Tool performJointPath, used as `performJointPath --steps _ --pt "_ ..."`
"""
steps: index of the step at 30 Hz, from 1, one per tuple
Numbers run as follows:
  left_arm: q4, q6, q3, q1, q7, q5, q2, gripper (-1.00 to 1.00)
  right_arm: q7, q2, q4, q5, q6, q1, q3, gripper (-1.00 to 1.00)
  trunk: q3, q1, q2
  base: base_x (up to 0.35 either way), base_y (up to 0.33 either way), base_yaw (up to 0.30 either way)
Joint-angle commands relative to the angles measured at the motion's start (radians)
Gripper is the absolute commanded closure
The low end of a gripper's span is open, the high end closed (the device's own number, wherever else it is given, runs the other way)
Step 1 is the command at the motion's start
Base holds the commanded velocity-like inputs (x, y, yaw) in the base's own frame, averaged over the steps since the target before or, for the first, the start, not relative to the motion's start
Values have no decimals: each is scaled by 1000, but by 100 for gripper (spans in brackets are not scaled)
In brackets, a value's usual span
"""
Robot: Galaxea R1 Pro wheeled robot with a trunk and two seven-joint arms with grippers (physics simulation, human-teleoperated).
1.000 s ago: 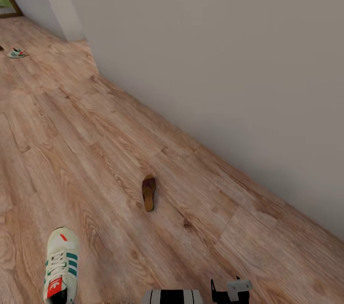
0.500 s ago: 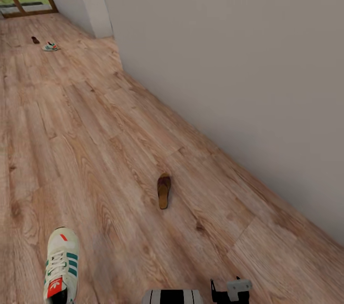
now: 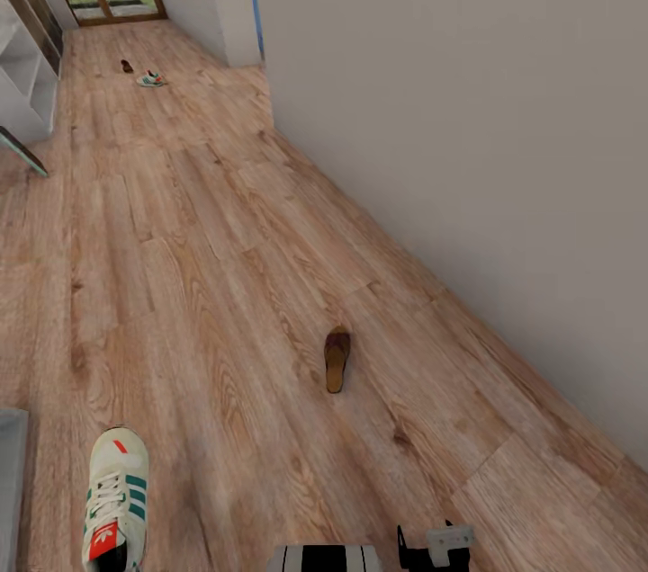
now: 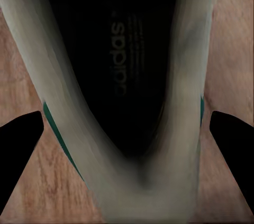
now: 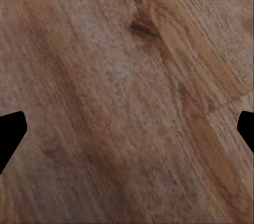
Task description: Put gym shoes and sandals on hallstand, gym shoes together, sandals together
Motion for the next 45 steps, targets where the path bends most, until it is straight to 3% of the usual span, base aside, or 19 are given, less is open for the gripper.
performJointPath --steps 1,10,45 --pt "0 -3 -2 0 1 8 0 100 -6 -1 1 -10 -4 -1 9 -100 -1 0 0 0 0 277" --pt "0 -3 -2 0 2 8 0 100 -1 -4 1 -4 -4 -1 11 -100 -1 0 0 0 0 197" --pt "0 -5 0 0 2 9 0 100 -6 -1 -1 -6 -5 -1 11 -100 -1 0 0 13 0 31"
